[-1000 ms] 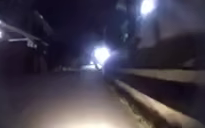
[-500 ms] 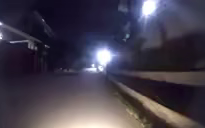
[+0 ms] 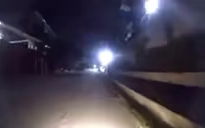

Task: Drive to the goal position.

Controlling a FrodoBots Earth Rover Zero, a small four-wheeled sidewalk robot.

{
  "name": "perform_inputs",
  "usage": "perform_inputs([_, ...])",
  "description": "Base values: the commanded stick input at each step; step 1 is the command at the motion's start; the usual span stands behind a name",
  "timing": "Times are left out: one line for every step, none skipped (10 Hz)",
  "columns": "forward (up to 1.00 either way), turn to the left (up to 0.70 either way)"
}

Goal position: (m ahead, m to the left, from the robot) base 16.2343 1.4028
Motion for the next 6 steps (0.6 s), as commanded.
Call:
perform_inputs([0.70,0.00])
perform_inputs([0.70,0.00])
perform_inputs([0.70,0.00])
perform_inputs([0.70,0.00])
perform_inputs([0.70,0.00])
perform_inputs([0.70,0.00])
